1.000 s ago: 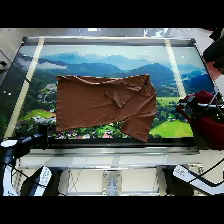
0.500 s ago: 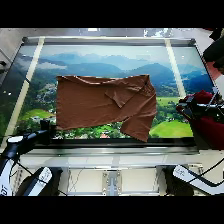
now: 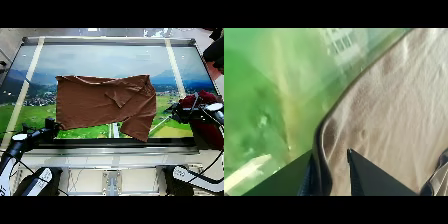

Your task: Fold the shirts.

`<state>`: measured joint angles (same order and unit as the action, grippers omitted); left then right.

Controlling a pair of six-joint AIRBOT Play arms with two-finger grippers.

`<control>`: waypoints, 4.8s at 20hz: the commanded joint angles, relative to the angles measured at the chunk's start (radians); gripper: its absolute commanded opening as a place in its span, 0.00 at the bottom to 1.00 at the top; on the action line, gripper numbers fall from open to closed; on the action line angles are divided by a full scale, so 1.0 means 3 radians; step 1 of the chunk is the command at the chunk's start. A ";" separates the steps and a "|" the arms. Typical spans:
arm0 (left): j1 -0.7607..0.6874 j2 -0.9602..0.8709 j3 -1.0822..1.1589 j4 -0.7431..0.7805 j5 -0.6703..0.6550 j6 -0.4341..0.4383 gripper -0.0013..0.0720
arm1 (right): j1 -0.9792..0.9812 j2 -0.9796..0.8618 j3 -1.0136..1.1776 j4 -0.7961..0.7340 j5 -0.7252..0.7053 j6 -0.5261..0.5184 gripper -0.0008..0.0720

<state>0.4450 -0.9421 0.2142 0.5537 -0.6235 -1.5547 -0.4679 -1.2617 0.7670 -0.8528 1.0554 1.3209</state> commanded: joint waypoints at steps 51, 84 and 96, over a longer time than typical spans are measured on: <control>-0.1180 -0.2394 0.5517 0.3666 -0.2310 0.0338 0.03 | 0.0797 -0.0978 0.3582 -0.0456 0.1138 -0.0134 0.03; -0.1438 -0.3094 0.5067 0.3114 -0.1754 -0.0080 0.65 | 0.1476 -0.1742 0.2925 -0.1677 0.0749 0.0318 0.57; -0.0107 0.0197 0.1413 0.3417 -0.1158 -0.1082 0.65 | 0.0207 0.1476 -0.0029 -0.1166 0.0593 0.0146 0.57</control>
<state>0.2874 -1.1324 1.0306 1.6650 -1.0969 -1.7069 -0.3153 -1.0588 1.1435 -1.3808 1.3949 1.3571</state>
